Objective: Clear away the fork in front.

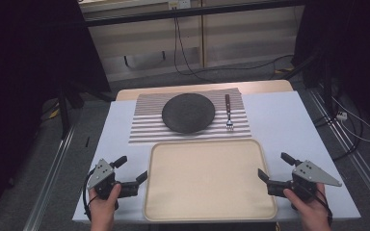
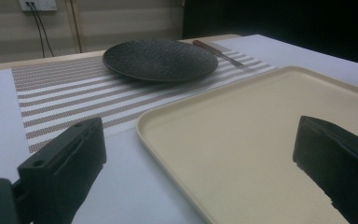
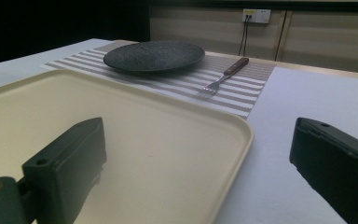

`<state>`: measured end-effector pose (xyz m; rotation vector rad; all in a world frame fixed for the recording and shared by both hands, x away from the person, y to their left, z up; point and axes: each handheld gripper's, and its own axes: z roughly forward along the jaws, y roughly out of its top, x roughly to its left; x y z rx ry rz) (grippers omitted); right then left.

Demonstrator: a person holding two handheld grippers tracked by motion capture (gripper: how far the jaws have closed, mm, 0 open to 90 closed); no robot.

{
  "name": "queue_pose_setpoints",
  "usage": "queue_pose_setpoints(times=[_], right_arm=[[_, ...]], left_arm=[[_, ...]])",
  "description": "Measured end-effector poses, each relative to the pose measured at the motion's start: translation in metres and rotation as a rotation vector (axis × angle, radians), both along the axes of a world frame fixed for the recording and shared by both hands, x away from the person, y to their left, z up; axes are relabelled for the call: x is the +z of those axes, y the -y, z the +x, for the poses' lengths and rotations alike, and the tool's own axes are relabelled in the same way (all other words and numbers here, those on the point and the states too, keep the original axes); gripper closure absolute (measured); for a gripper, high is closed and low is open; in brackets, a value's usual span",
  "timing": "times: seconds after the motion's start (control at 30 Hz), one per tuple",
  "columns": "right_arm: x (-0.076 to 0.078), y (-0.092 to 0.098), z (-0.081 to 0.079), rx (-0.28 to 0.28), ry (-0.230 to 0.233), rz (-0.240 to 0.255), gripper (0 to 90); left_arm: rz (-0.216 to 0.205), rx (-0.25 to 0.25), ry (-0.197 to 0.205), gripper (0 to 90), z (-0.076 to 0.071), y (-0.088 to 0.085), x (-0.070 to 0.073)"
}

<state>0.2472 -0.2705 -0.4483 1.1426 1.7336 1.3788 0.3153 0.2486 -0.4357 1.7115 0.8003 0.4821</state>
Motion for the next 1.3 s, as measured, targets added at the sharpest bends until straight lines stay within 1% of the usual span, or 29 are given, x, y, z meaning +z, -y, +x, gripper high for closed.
queue_pose_setpoints(times=[0.07,0.17,0.27,0.33,0.37,0.43,0.47,0.5,0.53,0.6,0.8,0.87,0.9,0.97,1.07,1.2,1.23,1.27,1.3], right_arm=[[0.000,0.000,0.002,0.003,-0.007,-0.007,3.2],[-0.001,-0.001,0.005,0.009,-0.005,-0.025,3.1],[-0.001,-0.003,0.006,0.008,-0.016,-0.017,3.1],[-0.001,-0.004,0.007,0.012,-0.014,-0.031,3.1],[-0.001,-0.004,0.007,0.012,-0.014,-0.031,3.1],[0.000,-0.006,0.009,0.013,-0.016,-0.038,3.1],[0.001,-0.006,0.010,0.011,-0.016,-0.032,3.1],[0.002,-0.006,0.011,0.010,-0.013,-0.029,3.1],[0.003,-0.006,0.012,0.008,-0.012,-0.027,3.5],[0.004,-0.007,0.015,0.004,-0.012,-0.034,4.3],[0.008,-0.009,0.029,0.006,-0.007,-0.070,3.8],[0.009,-0.010,0.032,0.010,-0.008,-0.079,3.8],[0.009,-0.010,0.034,0.010,-0.012,-0.078,3.8],[0.009,-0.010,0.037,0.012,-0.024,-0.086,3.9],[0.009,-0.008,0.043,0.008,-0.030,-0.094,3.7],[0.010,-0.005,0.058,-0.011,-0.045,-0.093,3.7],[0.010,-0.005,0.058,-0.011,-0.045,-0.093,3.7],[0.011,-0.005,0.066,-0.023,-0.053,-0.091,3.6],[0.011,-0.006,0.068,-0.025,-0.058,-0.089,3.6]], left_arm=[[0.001,0.000,-0.003,2.7,0.001,-0.001,0.000],[0.002,-0.001,-0.008,2.7,0.003,-0.002,-0.001],[0.000,-0.002,-0.008,2.7,0.003,-0.003,-0.002],[0.015,-0.003,-0.010,2.6,0.003,-0.004,-0.001],[0.015,-0.003,-0.010,2.7,0.003,-0.004,-0.001],[0.020,-0.002,0.000,2.7,0.003,-0.005,0.000],[0.019,-0.002,0.001,2.7,0.002,-0.005,0.000],[0.027,0.000,0.000,2.7,0.001,-0.006,0.000],[0.024,-0.001,-0.006,2.7,0.000,-0.006,-0.001],[0.026,-0.008,-0.006,2.7,-0.002,-0.006,-0.001],[0.013,-0.005,-0.008,2.6,-0.003,-0.007,-0.001],[0.023,-0.017,-0.008,2.7,-0.001,-0.006,-0.001],[0.019,-0.020,-0.012,2.6,-0.001,-0.005,-0.002],[0.023,-0.023,-0.007,2.6,0.000,-0.004,-0.002],[0.018,-0.020,-0.004,2.6,-0.001,-0.004,-0.001],[0.018,-0.019,-0.005,2.6,0.000,-0.005,-0.001],[0.018,-0.019,-0.005,2.7,0.000,-0.005,-0.001],[0.018,-0.020,-0.007,2.7,0.000,-0.005,-0.002],[0.015,-0.020,-0.008,2.7,0.001,-0.005,-0.002]])
